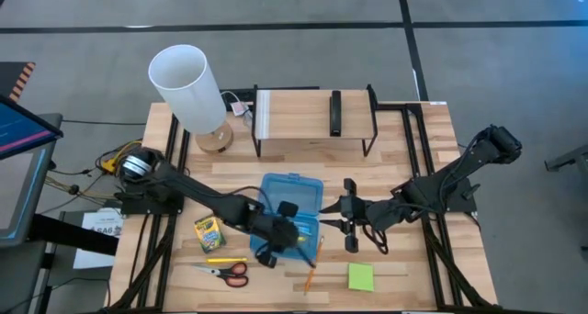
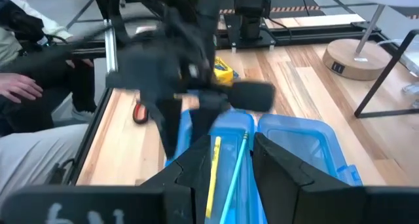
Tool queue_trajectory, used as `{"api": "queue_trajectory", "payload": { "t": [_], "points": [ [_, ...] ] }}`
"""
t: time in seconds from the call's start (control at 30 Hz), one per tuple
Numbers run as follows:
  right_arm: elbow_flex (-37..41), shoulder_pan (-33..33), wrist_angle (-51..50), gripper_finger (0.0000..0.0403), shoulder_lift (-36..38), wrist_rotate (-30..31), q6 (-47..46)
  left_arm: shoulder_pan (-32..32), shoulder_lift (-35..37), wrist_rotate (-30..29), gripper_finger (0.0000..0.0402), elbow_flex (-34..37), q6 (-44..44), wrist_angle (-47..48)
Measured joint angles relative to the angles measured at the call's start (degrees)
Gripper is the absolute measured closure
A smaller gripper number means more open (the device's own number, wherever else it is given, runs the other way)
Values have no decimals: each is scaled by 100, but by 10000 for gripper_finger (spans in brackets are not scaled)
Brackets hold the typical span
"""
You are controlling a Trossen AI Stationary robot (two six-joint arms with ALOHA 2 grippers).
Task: Pack school essentials
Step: Put the orange pencil into the blue supply box
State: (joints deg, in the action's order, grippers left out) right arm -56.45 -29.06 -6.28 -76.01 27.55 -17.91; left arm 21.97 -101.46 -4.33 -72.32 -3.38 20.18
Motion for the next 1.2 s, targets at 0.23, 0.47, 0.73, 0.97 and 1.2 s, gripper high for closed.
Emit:
{"api": "queue_trajectory", "payload": {
  "t": [0.23,0.47,0.73,0.97,1.2],
  "points": [
    [1,5,-39,273,-22,-29,-5,201,1092,-411,292,1558,272,-1966],
    [-3,57,-68,273,-184,-314,-8,414,2060,-701,292,2790,559,-3200],
    [0,-111,-62,273,-948,-1053,-308,798,2796,-1201,292,3795,1033,-4052],
    [-26,-326,-55,273,-1669,-1219,-275,1028,3041,-1443,292,4334,1232,-4415],
    [-45,-299,-125,238,-2326,-1547,-261,1004,3015,-1450,292,4361,1268,-4368]
  ]
}}
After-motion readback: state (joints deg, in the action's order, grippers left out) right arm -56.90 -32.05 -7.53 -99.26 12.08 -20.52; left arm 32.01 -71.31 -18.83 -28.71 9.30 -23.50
